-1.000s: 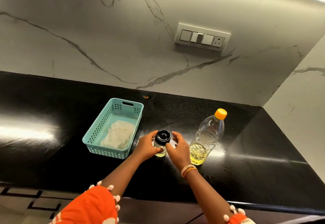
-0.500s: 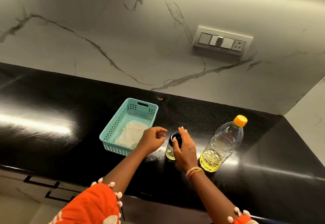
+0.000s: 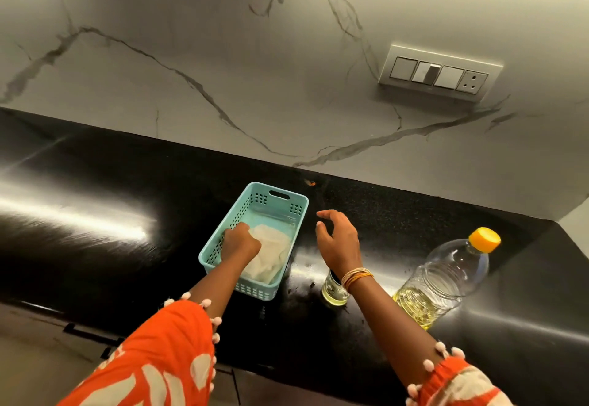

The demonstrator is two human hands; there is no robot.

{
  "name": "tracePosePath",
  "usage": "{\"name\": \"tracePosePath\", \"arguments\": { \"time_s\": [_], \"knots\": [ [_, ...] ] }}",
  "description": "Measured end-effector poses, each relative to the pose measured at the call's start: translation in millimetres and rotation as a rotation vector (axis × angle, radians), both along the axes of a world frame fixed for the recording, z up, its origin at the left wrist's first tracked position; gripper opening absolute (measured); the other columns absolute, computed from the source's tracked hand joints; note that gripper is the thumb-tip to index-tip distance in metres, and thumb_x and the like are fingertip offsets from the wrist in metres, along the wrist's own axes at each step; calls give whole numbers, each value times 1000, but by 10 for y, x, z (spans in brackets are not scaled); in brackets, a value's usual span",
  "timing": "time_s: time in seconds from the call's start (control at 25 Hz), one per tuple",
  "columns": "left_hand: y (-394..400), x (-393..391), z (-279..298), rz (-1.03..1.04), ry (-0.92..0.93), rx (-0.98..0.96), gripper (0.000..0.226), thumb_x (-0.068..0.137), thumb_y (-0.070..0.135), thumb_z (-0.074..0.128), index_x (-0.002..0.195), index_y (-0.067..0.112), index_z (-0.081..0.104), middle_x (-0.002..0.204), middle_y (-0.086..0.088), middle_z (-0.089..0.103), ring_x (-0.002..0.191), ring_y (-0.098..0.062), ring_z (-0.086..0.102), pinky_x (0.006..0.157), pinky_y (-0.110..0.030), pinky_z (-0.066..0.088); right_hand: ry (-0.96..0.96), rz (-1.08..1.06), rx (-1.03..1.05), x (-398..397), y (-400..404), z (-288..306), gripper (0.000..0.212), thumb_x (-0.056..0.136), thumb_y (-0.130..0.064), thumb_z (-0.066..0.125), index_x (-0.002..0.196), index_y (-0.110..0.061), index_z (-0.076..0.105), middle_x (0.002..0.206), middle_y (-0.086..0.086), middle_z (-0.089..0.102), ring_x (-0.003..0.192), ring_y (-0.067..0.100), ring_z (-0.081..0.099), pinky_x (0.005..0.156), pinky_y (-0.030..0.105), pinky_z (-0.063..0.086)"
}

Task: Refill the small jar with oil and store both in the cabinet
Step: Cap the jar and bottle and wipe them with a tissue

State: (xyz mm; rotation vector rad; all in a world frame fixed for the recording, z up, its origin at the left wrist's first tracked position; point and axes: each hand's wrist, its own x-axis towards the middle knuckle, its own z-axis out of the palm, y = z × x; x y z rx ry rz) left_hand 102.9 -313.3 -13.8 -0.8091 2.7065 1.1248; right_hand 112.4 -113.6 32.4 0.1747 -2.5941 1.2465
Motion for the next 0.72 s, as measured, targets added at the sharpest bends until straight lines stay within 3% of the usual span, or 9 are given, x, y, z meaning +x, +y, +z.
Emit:
{"name": "tracePosePath", "arguments": {
  "time_s": [0.24,0.36,0.48,0.6,0.72],
  "knots": [
    [-66,-239,-126,-18,-22,16,45,80,25,75,117,6,58,118,-13,64,111,-33,60,90,-39,50,-67,78,20,-260,-207,-110,19,88,-13,57,104,-11,68,104,4,67,83,16,61,76,33,53],
    [-82,-306,-167,-14,97,69,16,80,25,74,84,10,69,90,-7,69,94,-29,65,82,-36,53,-97,94,35,-353,-283,-151,20,87,-11,58,105,-12,67,107,5,66,82,19,62,78,37,55],
    [-60,-316,-85,-52,221,126,15,80,24,71,68,17,67,72,2,64,76,-20,62,72,-29,49,-105,90,26,-448,-364,-168,22,85,-9,60,106,-11,67,112,7,66,94,20,63,85,34,55],
    [-21,-305,59,-95,335,291,23,80,15,64,59,18,56,60,4,55,60,-13,51,59,-26,41,-176,182,31,-529,-456,-129,45,77,-10,67,121,-12,58,121,5,61,109,19,59,90,25,49],
    [-7,-320,250,-97,382,509,28,85,8,56,58,17,52,61,1,53,60,-14,49,56,-26,41,-319,309,8,-557,-540,-85,70,73,-17,75,136,-19,44,120,-5,51,108,14,53,90,24,46]
  ]
}}
